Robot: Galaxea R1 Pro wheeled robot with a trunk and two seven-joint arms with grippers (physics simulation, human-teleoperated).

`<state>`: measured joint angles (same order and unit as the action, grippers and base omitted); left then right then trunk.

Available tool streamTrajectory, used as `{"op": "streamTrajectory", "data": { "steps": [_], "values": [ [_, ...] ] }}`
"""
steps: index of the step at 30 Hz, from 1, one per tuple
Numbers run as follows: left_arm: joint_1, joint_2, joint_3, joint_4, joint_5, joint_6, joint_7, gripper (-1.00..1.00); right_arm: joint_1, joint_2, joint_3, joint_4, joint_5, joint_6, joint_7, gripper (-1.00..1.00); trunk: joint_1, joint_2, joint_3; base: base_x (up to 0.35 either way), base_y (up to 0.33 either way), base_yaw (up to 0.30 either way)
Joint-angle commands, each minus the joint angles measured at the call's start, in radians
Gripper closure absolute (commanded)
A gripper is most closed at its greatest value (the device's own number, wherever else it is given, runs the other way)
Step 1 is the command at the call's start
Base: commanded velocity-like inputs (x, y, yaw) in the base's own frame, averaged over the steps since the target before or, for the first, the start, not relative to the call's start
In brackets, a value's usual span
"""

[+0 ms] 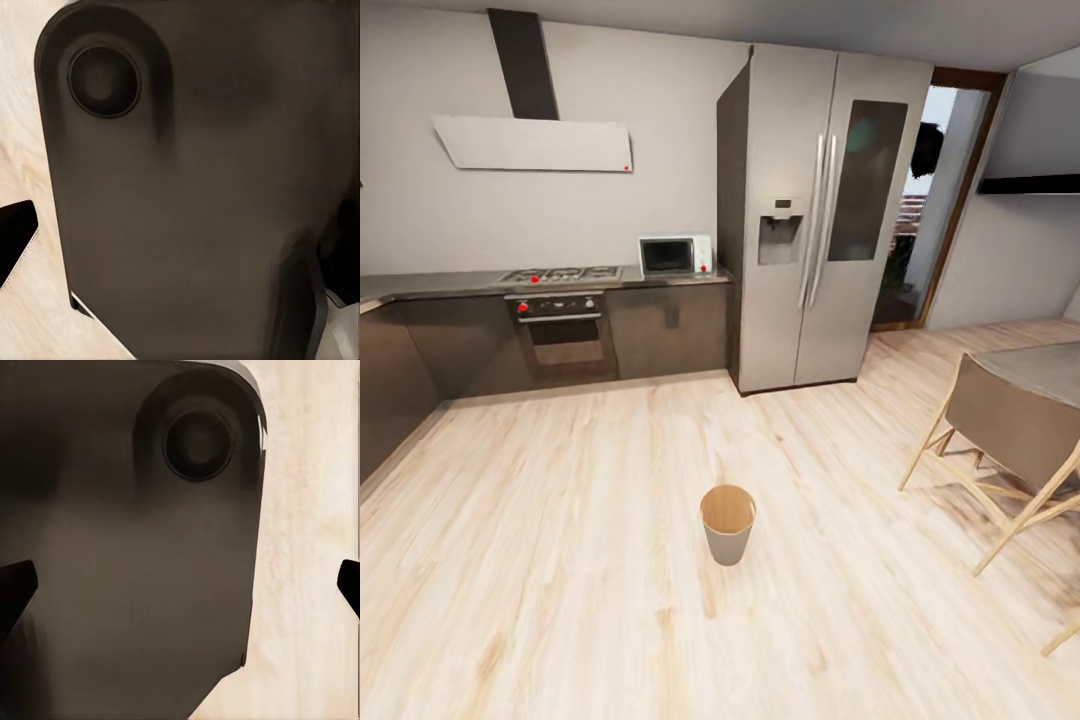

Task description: Put the three can of soda from the living room inside the tash can in the kitchen.

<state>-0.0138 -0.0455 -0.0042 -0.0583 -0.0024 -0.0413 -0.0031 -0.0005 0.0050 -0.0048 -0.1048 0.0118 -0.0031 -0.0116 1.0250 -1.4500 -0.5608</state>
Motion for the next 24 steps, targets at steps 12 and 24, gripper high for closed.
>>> {"op": "streamTrajectory", "data": {
  "steps": [12,24],
  "values": [
    [0.0,-0.002,0.0,0.0,0.0,0.0,0.0,-1.0,0.0,0.001,0.0,-0.001,0.0,0.0,0.0,-1.0,0.0,0.0,0.0,0.343,0.0,0.0],
    [0.0,-0.002,0.0,0.0,0.001,0.0,0.0,-1.0,0.0,0.001,0.0,-0.001,0.0,0.0,0.0,-1.0,0.0,0.0,0.0,0.341,0.0,0.0]
  ]
}}
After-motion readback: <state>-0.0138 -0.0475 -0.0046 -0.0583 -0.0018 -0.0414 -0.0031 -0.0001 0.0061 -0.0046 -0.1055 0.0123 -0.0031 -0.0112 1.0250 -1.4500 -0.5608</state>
